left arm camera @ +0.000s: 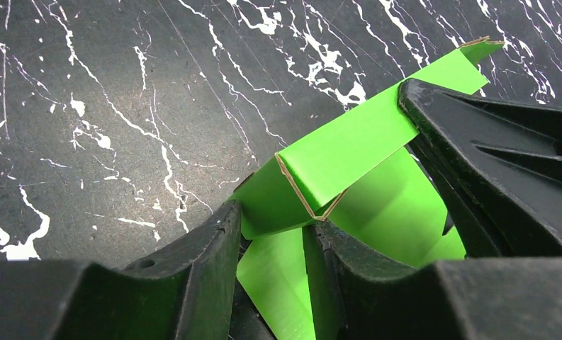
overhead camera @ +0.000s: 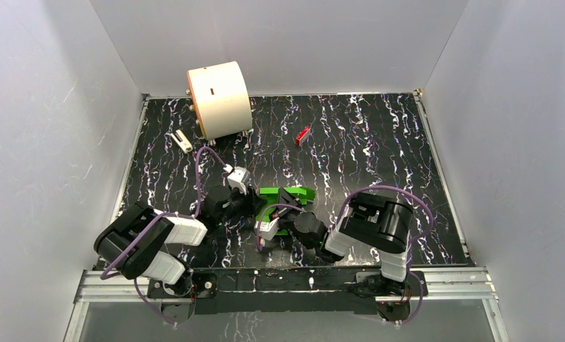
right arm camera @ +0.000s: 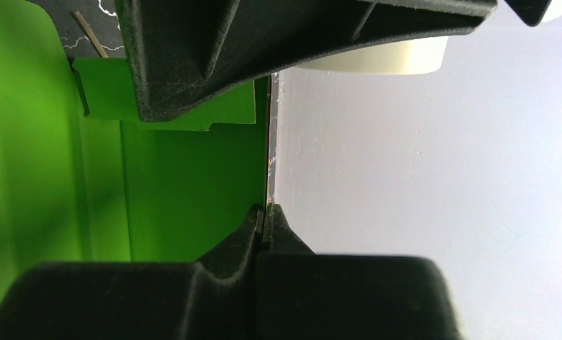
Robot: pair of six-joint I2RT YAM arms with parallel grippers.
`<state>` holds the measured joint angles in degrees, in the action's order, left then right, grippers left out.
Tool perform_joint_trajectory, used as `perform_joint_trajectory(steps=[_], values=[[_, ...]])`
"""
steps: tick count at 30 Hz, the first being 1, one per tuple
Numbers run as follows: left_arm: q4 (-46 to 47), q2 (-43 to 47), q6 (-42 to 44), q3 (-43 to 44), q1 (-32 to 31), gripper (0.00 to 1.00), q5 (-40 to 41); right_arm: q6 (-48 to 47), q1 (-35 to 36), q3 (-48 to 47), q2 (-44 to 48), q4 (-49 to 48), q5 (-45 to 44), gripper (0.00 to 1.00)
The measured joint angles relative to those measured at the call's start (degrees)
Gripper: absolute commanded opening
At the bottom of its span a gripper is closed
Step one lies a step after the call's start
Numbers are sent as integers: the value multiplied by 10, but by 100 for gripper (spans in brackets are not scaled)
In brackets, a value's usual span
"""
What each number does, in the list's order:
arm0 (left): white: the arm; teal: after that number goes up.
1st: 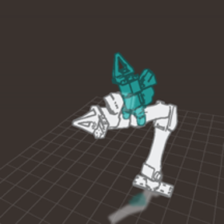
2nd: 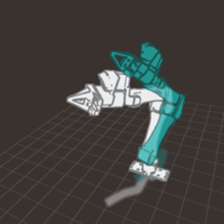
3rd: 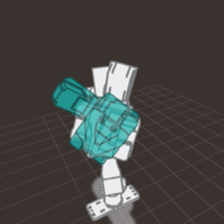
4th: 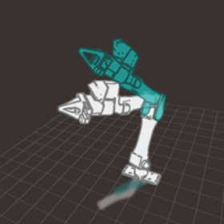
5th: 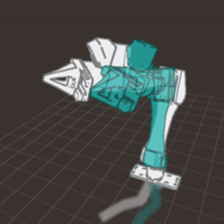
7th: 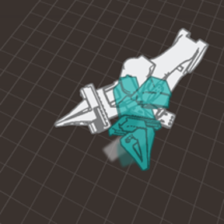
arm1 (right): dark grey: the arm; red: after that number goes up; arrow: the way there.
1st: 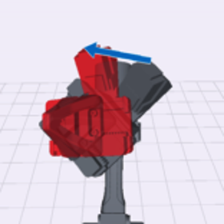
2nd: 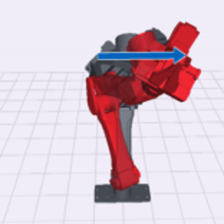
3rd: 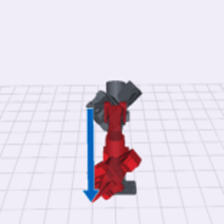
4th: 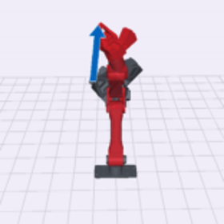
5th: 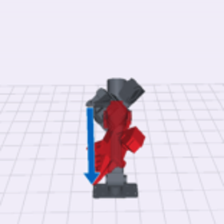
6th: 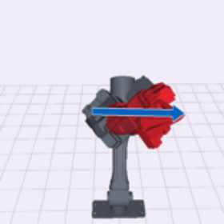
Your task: Fold the paper box
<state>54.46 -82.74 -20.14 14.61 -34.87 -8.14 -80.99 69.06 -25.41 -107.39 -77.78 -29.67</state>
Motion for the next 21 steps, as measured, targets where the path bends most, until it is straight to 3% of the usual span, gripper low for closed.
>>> perform_joint_trajectory(steps=[9, 21], values=[[36, -23, 0, -1, -7, 31, 33, 2, 0, 0, 0, 3, 1, 0], [94, -63, 12, -1, -36, 13, 118, 5, 0, -5, 0, 9, 3, 0]])
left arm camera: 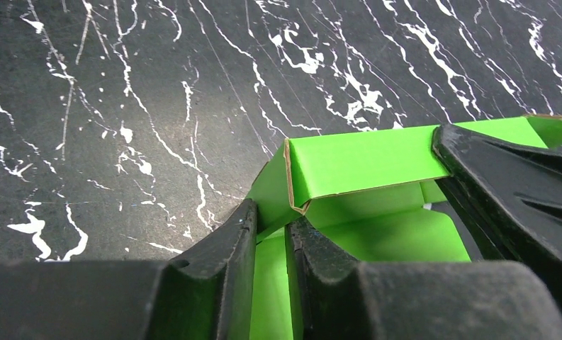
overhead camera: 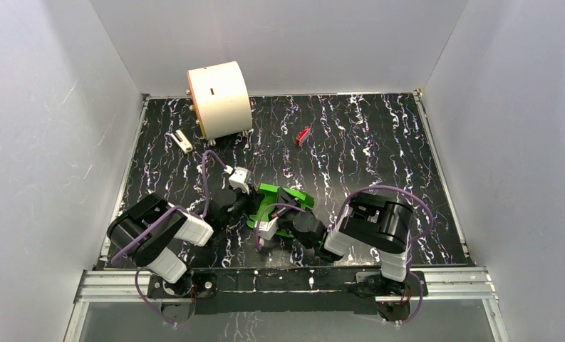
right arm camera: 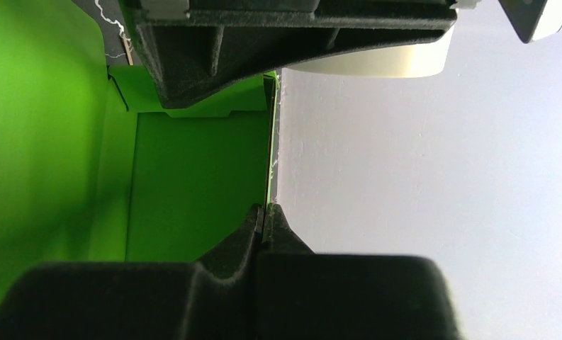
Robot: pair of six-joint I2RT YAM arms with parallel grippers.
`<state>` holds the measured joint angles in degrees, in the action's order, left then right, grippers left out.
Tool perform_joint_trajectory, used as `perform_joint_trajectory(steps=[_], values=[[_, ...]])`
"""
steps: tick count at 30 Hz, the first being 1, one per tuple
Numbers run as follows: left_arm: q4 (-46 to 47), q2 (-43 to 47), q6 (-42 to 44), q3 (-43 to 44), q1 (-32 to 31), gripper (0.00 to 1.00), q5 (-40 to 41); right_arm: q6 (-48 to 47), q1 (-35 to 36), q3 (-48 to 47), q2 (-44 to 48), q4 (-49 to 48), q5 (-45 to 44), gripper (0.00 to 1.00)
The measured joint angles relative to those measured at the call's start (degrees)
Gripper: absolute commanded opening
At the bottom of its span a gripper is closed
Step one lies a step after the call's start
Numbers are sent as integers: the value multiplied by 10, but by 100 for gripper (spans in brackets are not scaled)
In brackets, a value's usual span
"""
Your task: Fold the paper box
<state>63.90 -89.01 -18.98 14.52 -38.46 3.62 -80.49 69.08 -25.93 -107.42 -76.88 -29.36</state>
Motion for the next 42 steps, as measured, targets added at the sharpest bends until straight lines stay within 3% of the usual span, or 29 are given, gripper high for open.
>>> perform_joint_trajectory(steps=[10, 15, 22, 27, 32, 42], values=[[33, -29, -5, 7, -41, 9, 110, 11, 0, -6, 0, 7, 2, 0], [37, -47, -28, 22, -58, 0, 170, 24, 0, -12, 2, 15, 2, 0], [44, -63, -54, 30, -71, 0, 210, 47, 0, -16, 7, 22, 3, 4], [47, -64, -57, 30, -71, 0, 210, 71, 0, -16, 23, 40, 5, 19], [47, -64, -49, 29, -64, 0, 219, 119, 5, -14, 76, 97, 7, 41], [50, -64, -16, 29, -60, 0, 198, 260, -9, -14, 252, 306, 29, 72]])
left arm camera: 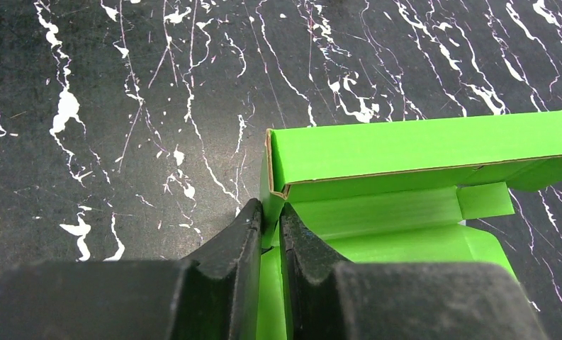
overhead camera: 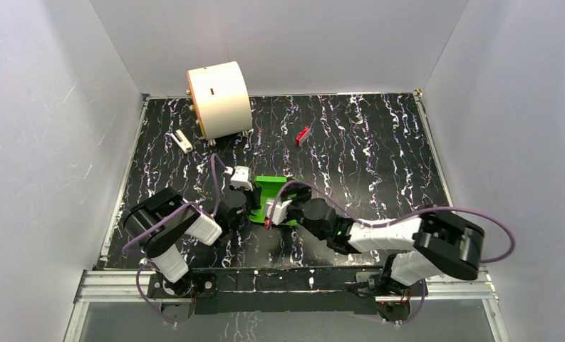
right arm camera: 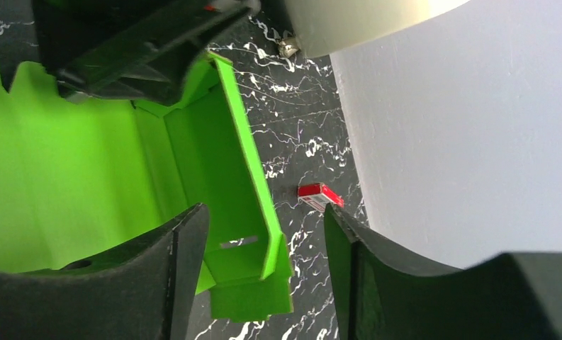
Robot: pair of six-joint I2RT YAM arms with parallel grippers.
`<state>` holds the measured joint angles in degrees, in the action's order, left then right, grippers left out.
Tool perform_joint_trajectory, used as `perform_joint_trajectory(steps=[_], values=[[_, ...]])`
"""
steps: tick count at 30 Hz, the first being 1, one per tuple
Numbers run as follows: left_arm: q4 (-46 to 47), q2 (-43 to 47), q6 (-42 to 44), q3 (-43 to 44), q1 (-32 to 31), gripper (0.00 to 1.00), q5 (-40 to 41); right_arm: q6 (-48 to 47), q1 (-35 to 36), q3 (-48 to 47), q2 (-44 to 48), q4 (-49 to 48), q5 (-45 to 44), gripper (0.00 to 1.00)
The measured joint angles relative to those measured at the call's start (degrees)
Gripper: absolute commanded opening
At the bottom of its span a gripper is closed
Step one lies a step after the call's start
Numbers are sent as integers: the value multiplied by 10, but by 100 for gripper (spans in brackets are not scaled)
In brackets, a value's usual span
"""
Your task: Fold the paper box
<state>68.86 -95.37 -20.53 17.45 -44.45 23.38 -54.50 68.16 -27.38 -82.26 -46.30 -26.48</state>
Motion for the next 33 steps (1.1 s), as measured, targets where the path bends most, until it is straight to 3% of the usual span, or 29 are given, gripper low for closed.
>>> perform_joint_trajectory(steps=[4, 8, 14, 22, 33], values=[[1, 0, 15, 0, 0, 0, -11, 70, -45, -6, 76, 79, 55, 77], [1, 0, 28, 0, 1, 0, -24, 145, -143, -9, 136, 129, 142, 80], [-2, 0, 42, 3, 1, 0, -40, 223, -220, -9, 144, 138, 258, 81], [-27, 0, 60, 21, 1, 0, -59, 275, -260, 23, 104, 89, 346, 82], [-51, 0, 78, 38, 1, 0, -65, 333, -290, 71, 29, -38, 357, 79]])
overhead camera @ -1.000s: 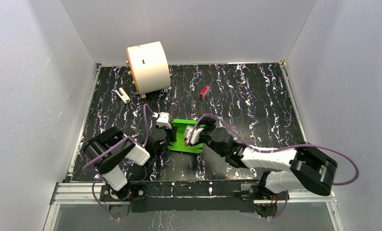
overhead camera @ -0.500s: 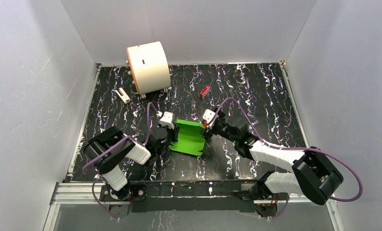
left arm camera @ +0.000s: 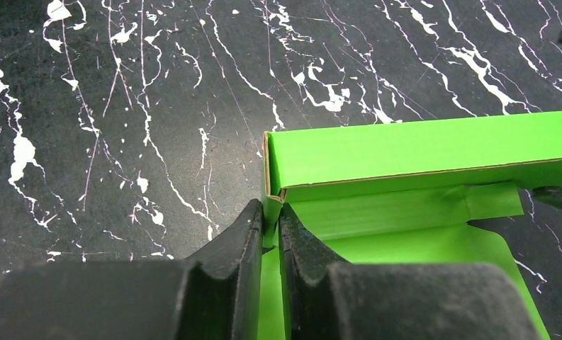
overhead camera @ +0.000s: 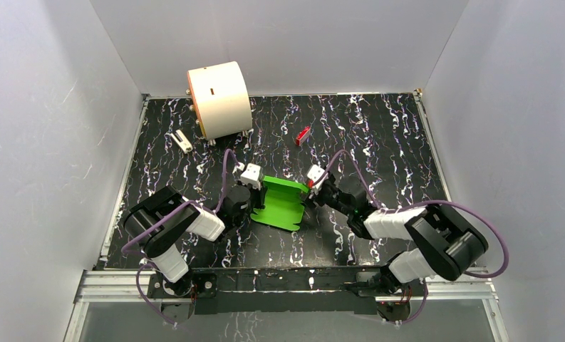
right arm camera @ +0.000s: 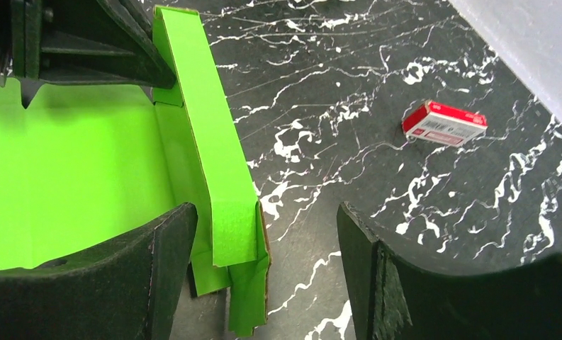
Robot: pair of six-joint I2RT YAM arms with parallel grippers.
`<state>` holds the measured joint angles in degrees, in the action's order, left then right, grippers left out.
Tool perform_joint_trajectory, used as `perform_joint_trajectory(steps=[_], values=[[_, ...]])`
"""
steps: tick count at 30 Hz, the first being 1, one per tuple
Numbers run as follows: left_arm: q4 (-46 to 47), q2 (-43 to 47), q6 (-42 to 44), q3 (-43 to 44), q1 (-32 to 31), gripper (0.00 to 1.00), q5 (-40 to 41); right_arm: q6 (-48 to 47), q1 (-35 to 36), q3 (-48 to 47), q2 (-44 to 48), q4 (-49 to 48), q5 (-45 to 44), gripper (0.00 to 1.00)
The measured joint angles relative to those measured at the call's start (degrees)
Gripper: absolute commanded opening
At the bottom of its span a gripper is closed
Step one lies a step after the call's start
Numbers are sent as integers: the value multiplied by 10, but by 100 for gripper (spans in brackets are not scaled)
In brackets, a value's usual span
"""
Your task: Fold the paper box
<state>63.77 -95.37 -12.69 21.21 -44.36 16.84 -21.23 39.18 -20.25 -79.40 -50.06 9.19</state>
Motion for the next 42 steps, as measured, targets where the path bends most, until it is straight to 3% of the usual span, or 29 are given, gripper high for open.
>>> perform_joint_trajectory(steps=[12, 22, 30, 42], values=[[-8, 0, 2, 5, 0, 0, -4, 82, -6, 51, -85, -181, -4, 68], [-11, 0, 1, 7, 0, 0, -9, 138, -6, 80, -216, -344, -12, 59], [-13, 0, 1, 9, 0, 0, -12, 167, -6, 80, -280, -372, -11, 51], [-13, -1, 2, 10, 0, 0, -12, 181, -6, 80, -265, -382, -3, 54]])
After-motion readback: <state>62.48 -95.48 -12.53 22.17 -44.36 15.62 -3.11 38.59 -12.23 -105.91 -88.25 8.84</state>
